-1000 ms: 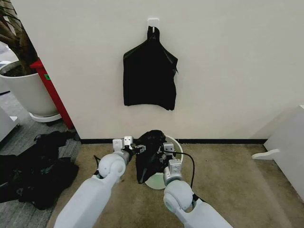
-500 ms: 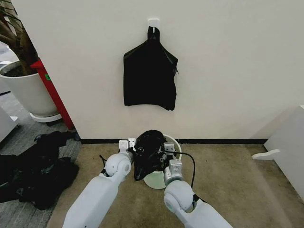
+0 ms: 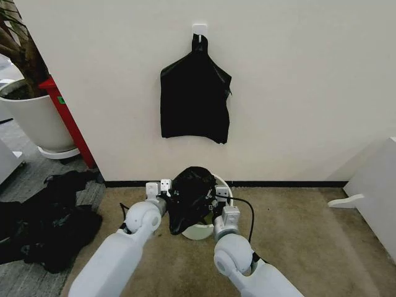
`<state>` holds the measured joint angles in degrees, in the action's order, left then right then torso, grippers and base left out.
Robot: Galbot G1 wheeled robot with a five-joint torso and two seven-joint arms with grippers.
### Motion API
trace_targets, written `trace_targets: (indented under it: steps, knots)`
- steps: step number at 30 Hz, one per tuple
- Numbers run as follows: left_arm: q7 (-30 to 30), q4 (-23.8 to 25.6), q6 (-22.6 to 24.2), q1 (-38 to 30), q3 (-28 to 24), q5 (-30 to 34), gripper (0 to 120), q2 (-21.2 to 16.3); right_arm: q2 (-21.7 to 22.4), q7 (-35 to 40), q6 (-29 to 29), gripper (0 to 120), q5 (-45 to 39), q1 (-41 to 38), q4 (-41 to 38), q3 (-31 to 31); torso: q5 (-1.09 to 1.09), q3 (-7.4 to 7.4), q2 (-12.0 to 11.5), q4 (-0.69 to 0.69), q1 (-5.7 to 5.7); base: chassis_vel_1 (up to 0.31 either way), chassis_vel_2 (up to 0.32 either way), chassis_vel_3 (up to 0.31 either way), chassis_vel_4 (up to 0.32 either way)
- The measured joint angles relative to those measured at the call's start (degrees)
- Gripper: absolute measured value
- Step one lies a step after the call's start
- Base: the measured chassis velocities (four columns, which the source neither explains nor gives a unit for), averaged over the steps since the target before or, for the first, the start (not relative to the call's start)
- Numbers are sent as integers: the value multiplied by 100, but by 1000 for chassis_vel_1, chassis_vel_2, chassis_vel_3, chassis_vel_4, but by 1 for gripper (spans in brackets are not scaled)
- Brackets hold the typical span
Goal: Place the garbage bag over the trash bin.
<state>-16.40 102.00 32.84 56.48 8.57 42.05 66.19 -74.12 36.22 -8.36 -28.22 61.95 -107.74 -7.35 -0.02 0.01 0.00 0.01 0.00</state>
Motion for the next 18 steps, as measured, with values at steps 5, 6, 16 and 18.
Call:
trace_targets:
  steps: [5, 6, 16, 18]
  knots:
    - [261, 258, -210, 199, 59, -258, 4, -172, 34, 34, 82, 0, -350, -2, -116, 221, 0, 0, 0, 0, 0, 0, 0, 0, 0]
    - [345, 284, -284, 242, 67, -374, 4, -205, 43, 42, 94, 0, -421, -2, -141, 274, 1, 0, 0, 0, 0, 0, 0, 0, 0]
    - [956, 421, -897, 527, 162, -738, 4, -405, 184, 162, -53, 0, -1226, -29, -316, 859, 1, 0, 0, 0, 0, 0, 0, 0, 0]
    - [1020, 442, -963, 531, 165, -737, 4, -425, 229, 211, -131, 0, -1344, -10, -316, 960, 1, 0, 0, 0, 0, 0, 0, 0, 0]
